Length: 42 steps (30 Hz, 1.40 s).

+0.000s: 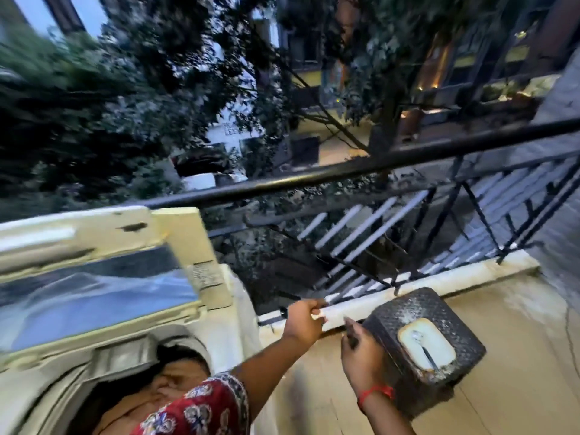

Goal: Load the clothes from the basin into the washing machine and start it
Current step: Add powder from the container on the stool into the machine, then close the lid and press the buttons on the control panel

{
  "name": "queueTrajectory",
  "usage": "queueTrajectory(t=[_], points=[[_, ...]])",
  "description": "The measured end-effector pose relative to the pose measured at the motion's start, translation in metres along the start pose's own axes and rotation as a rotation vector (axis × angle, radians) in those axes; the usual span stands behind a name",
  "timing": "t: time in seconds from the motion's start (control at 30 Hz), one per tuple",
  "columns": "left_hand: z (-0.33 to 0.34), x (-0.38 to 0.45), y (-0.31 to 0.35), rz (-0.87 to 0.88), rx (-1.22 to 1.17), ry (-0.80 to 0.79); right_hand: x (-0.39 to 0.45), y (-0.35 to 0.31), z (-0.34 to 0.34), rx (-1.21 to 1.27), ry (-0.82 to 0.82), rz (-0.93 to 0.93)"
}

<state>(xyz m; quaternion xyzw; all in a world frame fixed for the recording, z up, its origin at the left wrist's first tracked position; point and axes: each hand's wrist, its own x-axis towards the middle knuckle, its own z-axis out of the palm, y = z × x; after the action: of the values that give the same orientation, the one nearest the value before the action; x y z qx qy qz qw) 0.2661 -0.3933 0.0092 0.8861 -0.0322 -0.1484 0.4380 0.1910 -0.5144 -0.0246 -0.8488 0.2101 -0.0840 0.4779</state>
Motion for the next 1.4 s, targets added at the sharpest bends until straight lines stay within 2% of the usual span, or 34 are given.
queueTrajectory(t=[0.17, 0.3, 0.37, 0.43, 0.5, 0.6, 0.67, 0.7, 0.8, 0.87, 0.93, 1.03, 1.1, 1.17, 1.3, 1.37, 1.4], points=[[-0.1, -0.042, -0.058, -0.083, -0.116, 0.251, -0.046, -0.083, 0.069, 0.046, -0.165, -0.165], [-0.165, -0.086, -0.126, -0.171, -0.157, 0.361, -0.085, -0.132, 0.121, -0.024, -0.347, -0.312], [-0.192, -0.112, -0.157, -0.19, -0.094, 0.395, -0.105, -0.152, 0.145, -0.088, -0.418, -0.432], [-0.212, -0.135, -0.193, -0.203, 0.037, 0.385, -0.121, -0.164, 0.17, -0.142, -0.496, -0.494], [-0.222, -0.149, -0.233, -0.26, 0.037, 0.355, -0.135, -0.172, 0.19, -0.181, -0.581, -0.524], [-0.228, -0.159, -0.292, -0.328, 0.097, 0.32, -0.157, -0.189, 0.214, -0.219, -0.607, -0.665], [-0.24, -0.181, -0.28, -0.324, 0.153, 0.306, -0.17, -0.2, 0.224, -0.26, -0.568, -0.724], [-0.242, -0.184, -0.283, -0.332, 0.185, 0.294, -0.176, -0.202, 0.232, -0.296, -0.605, -0.743], [-0.26, -0.199, -0.262, -0.309, 0.178, 0.184, -0.185, -0.197, 0.263, -0.429, -0.82, -0.64], [-0.266, -0.198, -0.264, -0.278, 0.221, 0.152, -0.188, -0.188, 0.286, -0.482, -0.894, -0.643], [-0.259, -0.189, -0.286, -0.17, 0.308, 0.142, -0.192, -0.186, 0.302, -0.667, -0.819, -0.695], [-0.247, -0.172, -0.329, -0.097, 0.562, 0.046, -0.181, -0.174, 0.326, -0.776, -0.7, -0.799], [-0.238, -0.161, -0.359, -0.119, 0.674, 0.139, -0.168, -0.144, 0.346, -0.781, -0.509, -0.887], [-0.231, -0.159, -0.376, -0.065, 0.768, 0.251, -0.175, -0.151, 0.339, -0.844, -0.393, -0.985], [-0.247, -0.159, -0.363, 0.037, 0.802, 0.276, -0.176, -0.165, 0.346, -0.834, -0.445, -0.971], [-0.253, -0.15, -0.364, 0.018, 0.757, 0.204, -0.172, -0.171, 0.35, -0.858, -0.392, -0.941], [-0.256, -0.145, -0.364, -0.005, 0.72, 0.159, -0.169, -0.172, 0.354, -0.871, -0.433, -0.886]])
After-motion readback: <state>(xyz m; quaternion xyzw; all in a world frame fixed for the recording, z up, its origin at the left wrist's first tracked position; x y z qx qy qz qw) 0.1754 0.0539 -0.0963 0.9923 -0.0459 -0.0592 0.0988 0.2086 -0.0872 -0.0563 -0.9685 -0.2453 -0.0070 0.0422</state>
